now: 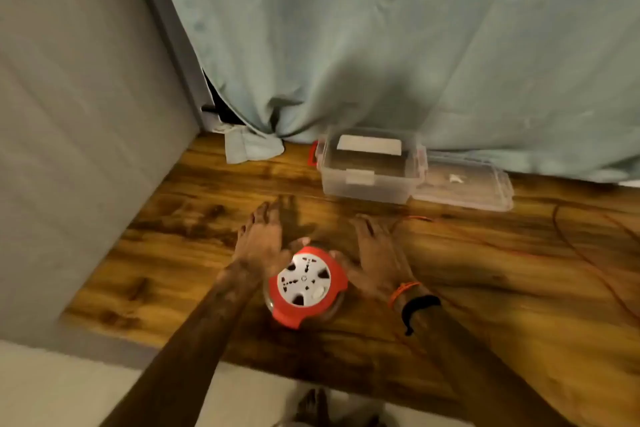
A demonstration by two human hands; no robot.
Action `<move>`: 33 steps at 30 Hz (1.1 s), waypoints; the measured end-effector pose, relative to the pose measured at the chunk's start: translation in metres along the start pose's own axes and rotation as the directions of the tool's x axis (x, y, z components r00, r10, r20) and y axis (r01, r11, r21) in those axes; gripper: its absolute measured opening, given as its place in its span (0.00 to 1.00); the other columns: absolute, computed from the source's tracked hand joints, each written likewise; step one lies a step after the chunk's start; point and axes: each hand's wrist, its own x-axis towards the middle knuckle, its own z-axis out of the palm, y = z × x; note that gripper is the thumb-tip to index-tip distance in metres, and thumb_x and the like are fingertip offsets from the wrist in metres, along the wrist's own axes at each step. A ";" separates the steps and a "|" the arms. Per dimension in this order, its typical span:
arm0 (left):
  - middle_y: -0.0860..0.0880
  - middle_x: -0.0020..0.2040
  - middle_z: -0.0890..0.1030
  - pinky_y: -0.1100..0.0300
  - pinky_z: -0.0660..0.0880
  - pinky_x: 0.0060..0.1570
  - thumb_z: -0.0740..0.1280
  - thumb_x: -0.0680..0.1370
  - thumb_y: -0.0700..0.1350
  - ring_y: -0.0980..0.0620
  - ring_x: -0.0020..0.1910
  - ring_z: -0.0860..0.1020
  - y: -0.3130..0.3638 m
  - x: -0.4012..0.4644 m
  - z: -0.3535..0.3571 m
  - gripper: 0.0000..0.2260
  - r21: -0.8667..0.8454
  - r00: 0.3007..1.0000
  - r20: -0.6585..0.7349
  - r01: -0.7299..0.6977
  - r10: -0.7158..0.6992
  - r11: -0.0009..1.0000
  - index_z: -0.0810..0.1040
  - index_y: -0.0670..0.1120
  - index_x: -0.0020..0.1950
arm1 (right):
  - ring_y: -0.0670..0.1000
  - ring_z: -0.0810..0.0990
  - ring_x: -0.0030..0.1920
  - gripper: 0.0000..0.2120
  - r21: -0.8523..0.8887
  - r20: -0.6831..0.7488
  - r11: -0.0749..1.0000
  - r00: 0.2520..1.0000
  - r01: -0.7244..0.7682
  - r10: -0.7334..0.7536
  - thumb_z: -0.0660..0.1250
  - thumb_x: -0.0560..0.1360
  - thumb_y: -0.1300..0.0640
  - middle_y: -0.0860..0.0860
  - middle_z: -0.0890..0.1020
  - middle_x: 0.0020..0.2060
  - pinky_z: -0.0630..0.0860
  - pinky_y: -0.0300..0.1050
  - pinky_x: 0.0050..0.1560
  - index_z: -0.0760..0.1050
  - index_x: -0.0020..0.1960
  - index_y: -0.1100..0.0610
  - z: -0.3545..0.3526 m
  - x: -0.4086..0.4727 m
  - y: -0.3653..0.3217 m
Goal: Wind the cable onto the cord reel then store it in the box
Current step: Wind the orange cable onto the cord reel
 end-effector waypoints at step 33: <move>0.50 0.31 0.79 0.61 0.76 0.30 0.65 0.78 0.64 0.52 0.28 0.78 0.004 0.033 0.043 0.22 -0.911 0.897 0.325 0.382 -0.300 0.155 0.82 0.47 0.38 | 0.55 0.84 0.52 0.21 0.765 0.268 0.487 0.896 -0.421 0.354 0.76 0.66 0.44 0.53 0.86 0.50 0.79 0.58 0.59 0.82 0.53 0.55 0.009 0.049 0.051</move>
